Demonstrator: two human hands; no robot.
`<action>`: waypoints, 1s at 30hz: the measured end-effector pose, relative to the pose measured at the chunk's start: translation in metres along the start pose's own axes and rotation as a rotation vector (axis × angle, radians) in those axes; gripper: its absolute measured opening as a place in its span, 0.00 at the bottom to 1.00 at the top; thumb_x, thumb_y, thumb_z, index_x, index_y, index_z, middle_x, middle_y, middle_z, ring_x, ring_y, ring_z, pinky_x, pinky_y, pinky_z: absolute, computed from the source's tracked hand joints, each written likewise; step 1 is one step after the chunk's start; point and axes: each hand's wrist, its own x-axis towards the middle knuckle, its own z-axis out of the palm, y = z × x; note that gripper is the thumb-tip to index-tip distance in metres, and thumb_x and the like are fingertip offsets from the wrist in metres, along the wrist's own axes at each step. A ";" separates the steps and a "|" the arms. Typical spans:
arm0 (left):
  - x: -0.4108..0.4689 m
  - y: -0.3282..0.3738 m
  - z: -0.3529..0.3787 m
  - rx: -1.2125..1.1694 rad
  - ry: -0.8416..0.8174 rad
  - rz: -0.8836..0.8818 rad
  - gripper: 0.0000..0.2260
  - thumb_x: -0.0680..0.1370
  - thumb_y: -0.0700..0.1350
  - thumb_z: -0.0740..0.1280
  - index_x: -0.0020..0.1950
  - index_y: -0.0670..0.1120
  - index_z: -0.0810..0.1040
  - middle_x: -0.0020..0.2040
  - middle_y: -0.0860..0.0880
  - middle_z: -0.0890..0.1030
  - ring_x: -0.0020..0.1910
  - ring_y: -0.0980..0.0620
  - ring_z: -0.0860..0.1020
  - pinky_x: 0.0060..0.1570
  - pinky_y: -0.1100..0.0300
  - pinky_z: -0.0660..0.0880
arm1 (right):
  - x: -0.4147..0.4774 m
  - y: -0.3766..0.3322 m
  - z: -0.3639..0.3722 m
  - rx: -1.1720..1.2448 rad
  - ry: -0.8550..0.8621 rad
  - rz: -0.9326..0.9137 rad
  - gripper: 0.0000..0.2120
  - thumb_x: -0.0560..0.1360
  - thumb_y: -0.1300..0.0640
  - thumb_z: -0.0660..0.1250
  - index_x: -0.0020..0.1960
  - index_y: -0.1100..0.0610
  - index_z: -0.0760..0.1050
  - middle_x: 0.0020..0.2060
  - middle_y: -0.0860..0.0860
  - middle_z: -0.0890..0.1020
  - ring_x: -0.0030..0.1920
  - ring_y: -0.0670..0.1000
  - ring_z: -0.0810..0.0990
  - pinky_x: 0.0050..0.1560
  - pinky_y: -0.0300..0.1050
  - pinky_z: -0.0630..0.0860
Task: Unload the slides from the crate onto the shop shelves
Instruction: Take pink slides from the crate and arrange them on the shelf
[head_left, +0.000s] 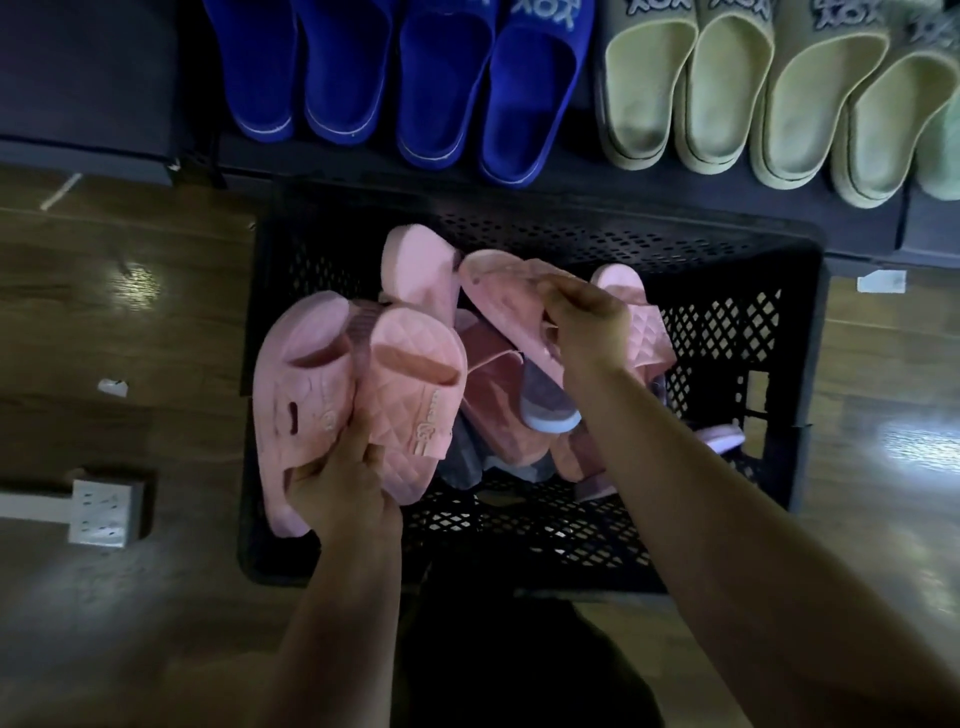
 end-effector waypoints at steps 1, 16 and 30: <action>-0.004 0.001 0.000 0.006 0.011 -0.007 0.12 0.69 0.33 0.74 0.48 0.47 0.81 0.48 0.50 0.85 0.50 0.50 0.83 0.44 0.58 0.81 | -0.004 -0.005 -0.006 0.025 0.022 -0.004 0.10 0.74 0.63 0.68 0.41 0.51 0.83 0.34 0.45 0.83 0.31 0.45 0.77 0.34 0.41 0.75; -0.014 0.013 0.001 -0.059 -0.046 -0.064 0.22 0.71 0.42 0.75 0.64 0.44 0.77 0.58 0.48 0.82 0.54 0.51 0.82 0.45 0.57 0.80 | -0.059 -0.042 -0.105 0.354 0.140 -0.194 0.13 0.74 0.68 0.66 0.40 0.52 0.81 0.35 0.48 0.81 0.37 0.47 0.78 0.40 0.40 0.77; -0.012 0.013 0.006 -0.080 -0.037 -0.103 0.18 0.73 0.42 0.73 0.62 0.48 0.77 0.55 0.50 0.82 0.52 0.52 0.81 0.54 0.53 0.79 | -0.067 0.008 -0.058 0.066 0.416 -0.191 0.13 0.70 0.65 0.62 0.41 0.47 0.77 0.36 0.43 0.80 0.37 0.50 0.79 0.41 0.55 0.77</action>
